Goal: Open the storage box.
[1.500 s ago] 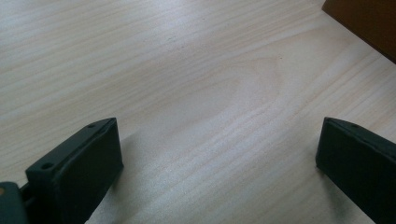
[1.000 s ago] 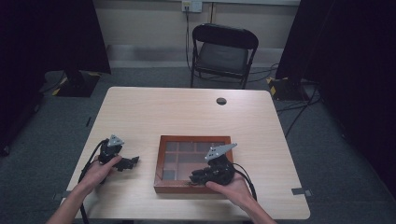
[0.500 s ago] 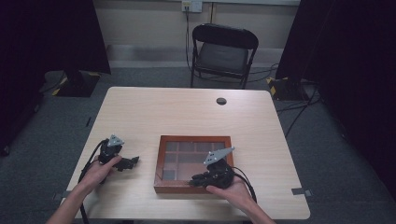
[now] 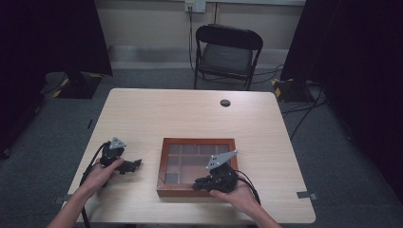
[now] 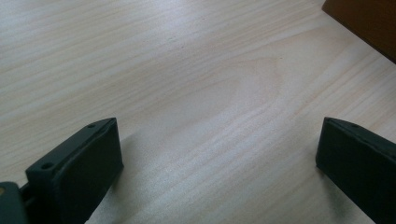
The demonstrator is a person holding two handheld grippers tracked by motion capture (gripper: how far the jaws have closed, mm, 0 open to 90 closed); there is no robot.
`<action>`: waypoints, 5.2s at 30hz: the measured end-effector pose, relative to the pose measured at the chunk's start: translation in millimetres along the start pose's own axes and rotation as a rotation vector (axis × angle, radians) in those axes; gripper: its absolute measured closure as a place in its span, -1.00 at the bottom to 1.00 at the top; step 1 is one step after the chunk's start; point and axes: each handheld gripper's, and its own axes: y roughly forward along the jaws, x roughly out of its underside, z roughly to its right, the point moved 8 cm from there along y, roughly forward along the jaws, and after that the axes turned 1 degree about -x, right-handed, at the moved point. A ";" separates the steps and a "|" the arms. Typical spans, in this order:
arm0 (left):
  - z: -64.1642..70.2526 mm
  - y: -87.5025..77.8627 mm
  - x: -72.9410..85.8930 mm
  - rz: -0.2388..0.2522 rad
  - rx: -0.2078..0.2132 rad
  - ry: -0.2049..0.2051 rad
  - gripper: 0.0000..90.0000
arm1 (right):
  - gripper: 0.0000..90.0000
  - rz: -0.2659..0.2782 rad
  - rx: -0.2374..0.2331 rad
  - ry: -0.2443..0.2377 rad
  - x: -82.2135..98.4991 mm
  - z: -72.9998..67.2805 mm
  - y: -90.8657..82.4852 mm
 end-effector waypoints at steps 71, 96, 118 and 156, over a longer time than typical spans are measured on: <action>-0.6 -0.2 0.1 -0.003 0.000 0.008 -1.00 | 0.80 0.087 -0.016 0.020 -42.4 1.1 -38.1; -0.7 -0.2 0.1 -0.004 -0.001 0.008 -1.00 | 0.81 0.118 -0.006 0.029 -65.1 7.3 -53.5; 0.1 0.2 -0.3 0.003 0.000 -0.003 -1.00 | 0.81 0.151 0.001 0.040 -81.7 14.5 -63.9; -0.6 -0.1 0.1 -0.004 0.000 0.008 -1.00 | 0.82 0.169 0.004 0.062 -101.6 26.6 -74.0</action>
